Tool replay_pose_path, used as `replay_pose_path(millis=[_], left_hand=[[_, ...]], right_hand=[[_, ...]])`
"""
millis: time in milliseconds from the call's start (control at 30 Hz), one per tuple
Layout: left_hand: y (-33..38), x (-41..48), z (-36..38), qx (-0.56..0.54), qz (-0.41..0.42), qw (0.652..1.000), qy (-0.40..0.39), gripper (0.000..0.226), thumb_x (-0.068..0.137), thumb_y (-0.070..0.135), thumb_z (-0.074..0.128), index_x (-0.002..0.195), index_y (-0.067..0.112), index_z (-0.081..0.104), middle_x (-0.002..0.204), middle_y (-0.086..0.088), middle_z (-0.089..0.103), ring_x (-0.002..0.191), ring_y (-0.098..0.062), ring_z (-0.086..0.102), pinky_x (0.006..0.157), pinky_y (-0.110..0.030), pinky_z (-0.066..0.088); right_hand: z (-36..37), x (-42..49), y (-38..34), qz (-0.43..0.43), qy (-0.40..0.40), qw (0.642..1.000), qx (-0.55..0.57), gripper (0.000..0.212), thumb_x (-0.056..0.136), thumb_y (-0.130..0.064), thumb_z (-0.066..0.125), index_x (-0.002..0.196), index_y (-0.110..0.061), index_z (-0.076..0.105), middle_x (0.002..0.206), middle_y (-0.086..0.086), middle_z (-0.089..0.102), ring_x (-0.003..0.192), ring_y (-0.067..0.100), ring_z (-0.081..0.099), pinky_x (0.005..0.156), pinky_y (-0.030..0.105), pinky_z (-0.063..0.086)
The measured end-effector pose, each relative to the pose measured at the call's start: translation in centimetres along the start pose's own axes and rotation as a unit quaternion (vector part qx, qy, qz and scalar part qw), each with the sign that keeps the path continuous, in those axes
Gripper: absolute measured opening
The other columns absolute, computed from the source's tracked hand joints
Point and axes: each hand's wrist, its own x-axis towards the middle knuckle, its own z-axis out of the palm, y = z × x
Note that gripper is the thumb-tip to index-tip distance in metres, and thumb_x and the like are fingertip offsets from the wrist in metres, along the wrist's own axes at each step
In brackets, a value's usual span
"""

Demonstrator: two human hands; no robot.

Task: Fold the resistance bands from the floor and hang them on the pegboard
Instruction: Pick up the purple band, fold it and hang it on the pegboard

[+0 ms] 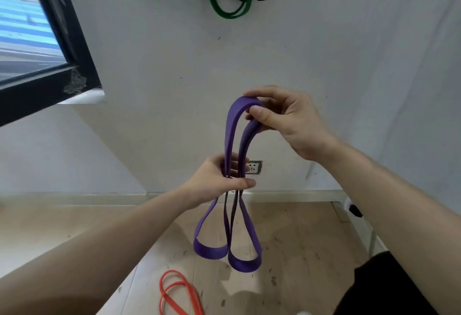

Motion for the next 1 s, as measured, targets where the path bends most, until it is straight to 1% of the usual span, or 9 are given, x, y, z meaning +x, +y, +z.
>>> replay_pose_path(millis=[100, 200, 367, 533, 600, 733, 833, 933, 1000], left_hand=[[-0.4, 0.2, 1.3, -0.011, -0.010, 1.000, 0.003, 0.049, 0.073, 0.025, 0.090, 0.116, 0.022, 0.068, 0.110, 0.002, 0.075, 0.102, -0.013, 0.073, 0.090, -0.031, 0.059], [-0.8, 0.2, 2.0, -0.015, -0.014, 1.000, -0.016, 0.037, 0.076, 0.016, 0.088, 0.108, 0.013, 0.071, 0.101, -0.004, 0.077, 0.096, -0.016, 0.075, 0.088, -0.031, 0.059], [-0.8, 0.6, 1.3, -0.001, -0.018, 1.000, 0.006, 0.024, 0.084, 0.006, 0.076, 0.105, 0.014, 0.067, 0.098, -0.008, 0.078, 0.094, -0.019, 0.074, 0.086, -0.033, 0.059], [0.0, 1.0, -0.9, -0.048, -0.015, 0.998, 0.045, 0.024, 0.084, 0.013, 0.081, 0.106, 0.009, 0.072, 0.096, -0.022, 0.076, 0.094, -0.036, 0.074, 0.091, -0.039, 0.060], [0.2, 1.2, -1.7, -0.049, -0.015, 0.997, 0.064, 0.026, 0.082, 0.015, 0.083, 0.105, 0.007, 0.073, 0.097, -0.022, 0.076, 0.094, -0.035, 0.074, 0.092, -0.040, 0.060], [0.9, 1.3, -2.6, -0.040, 0.003, 0.994, 0.098, 0.021, 0.078, 0.013, 0.085, 0.097, 0.010, 0.077, 0.089, -0.014, 0.076, 0.078, -0.020, 0.069, 0.076, -0.029, 0.057], [1.4, 1.2, -2.9, -0.036, 0.028, 0.994, 0.104, 0.016, 0.078, 0.010, 0.085, 0.093, 0.014, 0.078, 0.079, -0.004, 0.072, 0.072, -0.014, 0.065, 0.071, -0.027, 0.053], [2.2, 1.1, -3.2, -0.011, 0.058, 0.994, 0.093, 0.016, 0.080, 0.008, 0.083, 0.094, 0.012, 0.078, 0.078, -0.001, 0.071, 0.071, -0.011, 0.063, 0.071, -0.025, 0.051], [2.7, 0.9, -3.1, 0.022, 0.076, 0.994, 0.074, 0.017, 0.080, 0.007, 0.083, 0.096, 0.010, 0.078, 0.079, -0.002, 0.073, 0.072, -0.010, 0.064, 0.071, -0.026, 0.053]], right_hand=[[-0.2, -0.1, -0.6, -0.007, 0.027, 0.999, 0.027, 0.025, 0.093, -0.003, 0.064, 0.117, -0.008, 0.066, 0.097, 0.018, 0.070, 0.089, 0.028, 0.070, 0.076, 0.040, 0.062], [-0.6, 0.0, -0.7, -0.007, 0.058, 0.997, 0.053, 0.025, 0.095, -0.001, 0.062, 0.119, -0.004, 0.064, 0.097, 0.017, 0.070, 0.088, 0.027, 0.069, 0.075, 0.040, 0.061], [-2.5, 0.2, -0.2, 0.024, 0.128, 0.986, 0.108, 0.024, 0.099, -0.005, 0.057, 0.122, -0.003, 0.061, 0.097, 0.020, 0.064, 0.091, 0.028, 0.068, 0.075, 0.041, 0.058], [-5.7, 0.4, 1.4, 0.084, 0.193, 0.967, 0.140, 0.018, 0.101, -0.007, 0.054, 0.118, -0.010, 0.062, 0.098, 0.016, 0.066, 0.094, 0.029, 0.068, 0.084, 0.048, 0.060], [-6.8, 0.3, 2.6, 0.132, 0.202, 0.962, 0.130, 0.019, 0.102, -0.008, 0.053, 0.118, -0.012, 0.061, 0.100, 0.015, 0.067, 0.094, 0.028, 0.068, 0.083, 0.047, 0.059], [-7.9, -0.3, 4.6, 0.239, 0.157, 0.957, 0.049, 0.020, 0.101, -0.011, 0.054, 0.119, -0.015, 0.059, 0.106, 0.012, 0.073, 0.095, 0.024, 0.068, 0.092, 0.051, 0.057], [-7.8, -0.4, 4.8, 0.281, 0.127, 0.950, -0.051, 0.031, 0.091, -0.005, 0.056, 0.117, -0.020, 0.062, 0.112, 0.007, 0.073, 0.098, 0.019, 0.064, 0.092, 0.040, 0.051], [-6.5, -0.2, 4.5, 0.220, 0.096, 0.962, -0.128, 0.047, 0.077, -0.001, 0.058, 0.121, -0.019, 0.061, 0.117, 0.007, 0.067, 0.099, 0.017, 0.061, 0.080, 0.024, 0.049], [-5.0, -0.3, 4.1, 0.173, 0.031, 0.971, -0.165, 0.056, 0.073, -0.013, 0.067, 0.128, -0.022, 0.060, 0.122, -0.002, 0.066, 0.109, 0.011, 0.061, 0.087, 0.022, 0.049]])
